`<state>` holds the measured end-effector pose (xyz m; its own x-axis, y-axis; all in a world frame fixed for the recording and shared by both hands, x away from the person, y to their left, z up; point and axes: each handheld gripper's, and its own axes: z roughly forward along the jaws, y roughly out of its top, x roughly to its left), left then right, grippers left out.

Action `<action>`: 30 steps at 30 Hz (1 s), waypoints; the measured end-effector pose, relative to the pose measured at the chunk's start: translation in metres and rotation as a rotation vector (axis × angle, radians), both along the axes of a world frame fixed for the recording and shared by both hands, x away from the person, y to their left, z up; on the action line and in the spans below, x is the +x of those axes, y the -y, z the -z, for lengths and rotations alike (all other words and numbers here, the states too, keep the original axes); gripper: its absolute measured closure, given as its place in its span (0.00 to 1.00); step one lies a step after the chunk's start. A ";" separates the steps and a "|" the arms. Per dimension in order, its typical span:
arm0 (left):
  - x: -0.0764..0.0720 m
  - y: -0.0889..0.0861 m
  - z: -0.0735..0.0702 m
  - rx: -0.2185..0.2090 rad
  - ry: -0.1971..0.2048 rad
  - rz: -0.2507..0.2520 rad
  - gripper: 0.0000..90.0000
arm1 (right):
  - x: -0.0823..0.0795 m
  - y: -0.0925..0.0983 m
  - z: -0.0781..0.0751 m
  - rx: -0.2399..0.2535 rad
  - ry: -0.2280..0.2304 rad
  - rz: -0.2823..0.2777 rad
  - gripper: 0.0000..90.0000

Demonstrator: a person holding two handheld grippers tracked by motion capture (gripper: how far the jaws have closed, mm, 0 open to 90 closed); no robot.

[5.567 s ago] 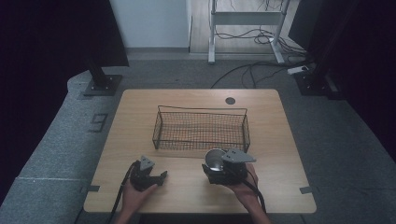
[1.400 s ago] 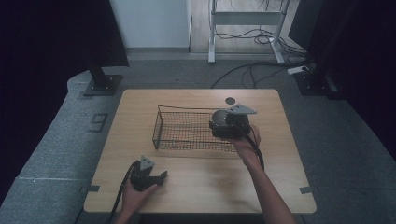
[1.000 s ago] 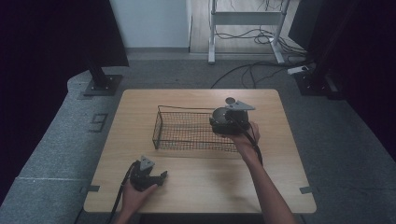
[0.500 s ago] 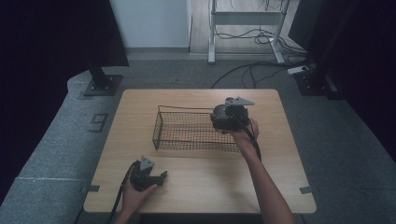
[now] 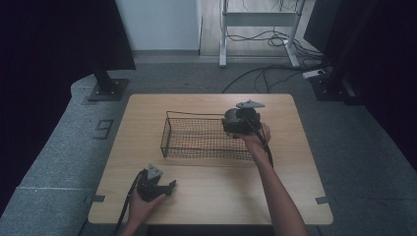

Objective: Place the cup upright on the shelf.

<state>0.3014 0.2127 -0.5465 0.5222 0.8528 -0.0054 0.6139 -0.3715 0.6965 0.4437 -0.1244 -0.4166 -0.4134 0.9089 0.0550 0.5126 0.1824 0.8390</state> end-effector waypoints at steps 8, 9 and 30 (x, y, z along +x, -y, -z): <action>0.000 0.000 0.000 0.000 0.000 0.000 0.24 | 0.007 -0.001 0.009 -0.012 -0.031 0.009 0.15; 0.000 0.000 0.000 -0.001 0.000 0.000 0.24 | 0.008 -0.002 0.011 -0.014 -0.036 0.011 0.15; 0.000 0.000 0.000 0.000 0.000 0.001 0.24 | 0.018 -0.004 0.037 -0.031 -0.098 0.020 0.15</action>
